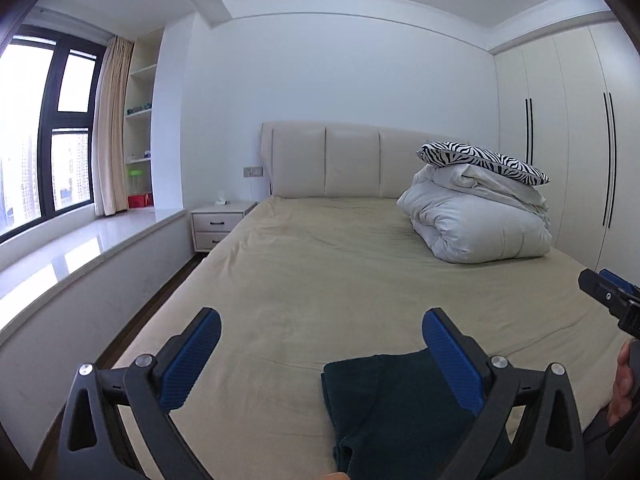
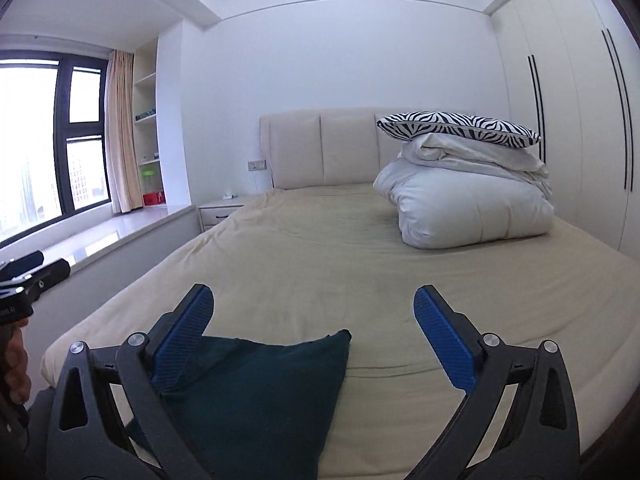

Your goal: Fold small clothes

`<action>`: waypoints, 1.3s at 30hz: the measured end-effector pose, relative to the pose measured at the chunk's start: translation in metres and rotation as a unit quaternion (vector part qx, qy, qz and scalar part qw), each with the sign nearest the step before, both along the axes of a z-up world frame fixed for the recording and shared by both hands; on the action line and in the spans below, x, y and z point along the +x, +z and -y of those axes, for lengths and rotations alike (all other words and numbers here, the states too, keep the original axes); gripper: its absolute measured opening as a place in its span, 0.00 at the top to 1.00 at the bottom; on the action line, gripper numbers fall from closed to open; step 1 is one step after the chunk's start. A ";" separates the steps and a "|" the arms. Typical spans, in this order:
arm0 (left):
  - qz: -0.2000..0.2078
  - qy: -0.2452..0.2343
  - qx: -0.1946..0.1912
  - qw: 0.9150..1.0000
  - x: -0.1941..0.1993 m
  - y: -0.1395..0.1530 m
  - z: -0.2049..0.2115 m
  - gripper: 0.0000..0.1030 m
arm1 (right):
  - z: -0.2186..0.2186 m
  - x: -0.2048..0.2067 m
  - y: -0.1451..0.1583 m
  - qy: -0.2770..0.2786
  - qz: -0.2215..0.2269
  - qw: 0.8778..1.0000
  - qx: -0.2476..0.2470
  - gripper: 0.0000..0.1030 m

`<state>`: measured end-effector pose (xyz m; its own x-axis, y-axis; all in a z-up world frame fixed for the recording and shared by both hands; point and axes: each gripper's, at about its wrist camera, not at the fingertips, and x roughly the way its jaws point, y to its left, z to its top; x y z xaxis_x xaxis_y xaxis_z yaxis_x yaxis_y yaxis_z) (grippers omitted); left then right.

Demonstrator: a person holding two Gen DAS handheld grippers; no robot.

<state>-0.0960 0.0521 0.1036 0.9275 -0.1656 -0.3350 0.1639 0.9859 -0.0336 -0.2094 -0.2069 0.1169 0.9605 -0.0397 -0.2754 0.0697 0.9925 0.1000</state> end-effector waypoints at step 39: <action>-0.262 0.022 0.060 0.963 0.041 -0.131 0.022 0.00 | -0.016 0.062 -0.143 -0.047 -0.307 0.950 0.026 0.00</action>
